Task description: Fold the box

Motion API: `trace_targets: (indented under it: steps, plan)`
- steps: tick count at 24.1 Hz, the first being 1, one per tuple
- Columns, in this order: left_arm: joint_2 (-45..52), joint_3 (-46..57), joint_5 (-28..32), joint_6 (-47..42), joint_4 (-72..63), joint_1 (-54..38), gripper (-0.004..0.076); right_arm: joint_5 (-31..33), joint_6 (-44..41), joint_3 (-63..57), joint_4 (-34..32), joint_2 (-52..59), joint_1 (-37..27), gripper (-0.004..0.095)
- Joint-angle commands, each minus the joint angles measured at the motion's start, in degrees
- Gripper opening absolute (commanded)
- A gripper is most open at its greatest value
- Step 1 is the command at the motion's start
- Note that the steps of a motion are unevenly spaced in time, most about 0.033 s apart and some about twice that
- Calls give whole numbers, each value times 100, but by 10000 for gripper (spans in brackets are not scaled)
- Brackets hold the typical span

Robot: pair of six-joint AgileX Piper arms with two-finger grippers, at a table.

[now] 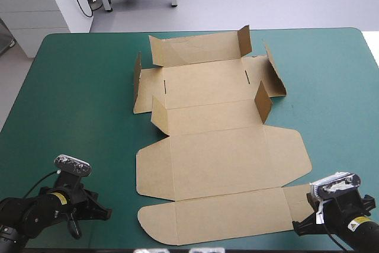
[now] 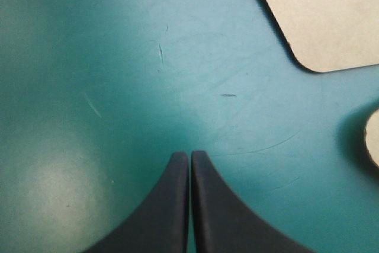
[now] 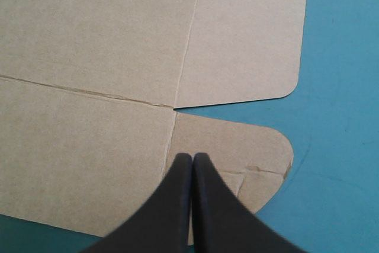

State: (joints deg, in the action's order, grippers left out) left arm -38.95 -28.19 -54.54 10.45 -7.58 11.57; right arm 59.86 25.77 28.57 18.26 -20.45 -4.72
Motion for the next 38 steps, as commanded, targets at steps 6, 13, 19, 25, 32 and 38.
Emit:
trace_targets:
  steps: [6, 13, 19, 25, 32, 38]
  plan:
    - [1, -147, 231, -7, -107, -16, -8, -311, -150, 206, 87, -76, 15, -21]
    - [1, -147, 255, -7, -107, -16, -8, -336, -206, 1049, -160, -555, 15, -21]
    - [1, -147, 279, -7, -100, -16, -8, -336, -294, 2110, -160, -1655, 15, -19]
    - [1, -147, 343, -7, 122, -16, -8, -309, -331, 4102, 86, -3737, 15, -19]
    - [1, -147, 343, -7, 135, -16, -8, 507, -357, 6261, 246, -5870, 43, -18]
    - [1, -147, 343, -18, 99, -16, -8, 501, -1383, 7469, -1434, -7240, 1059, -13]
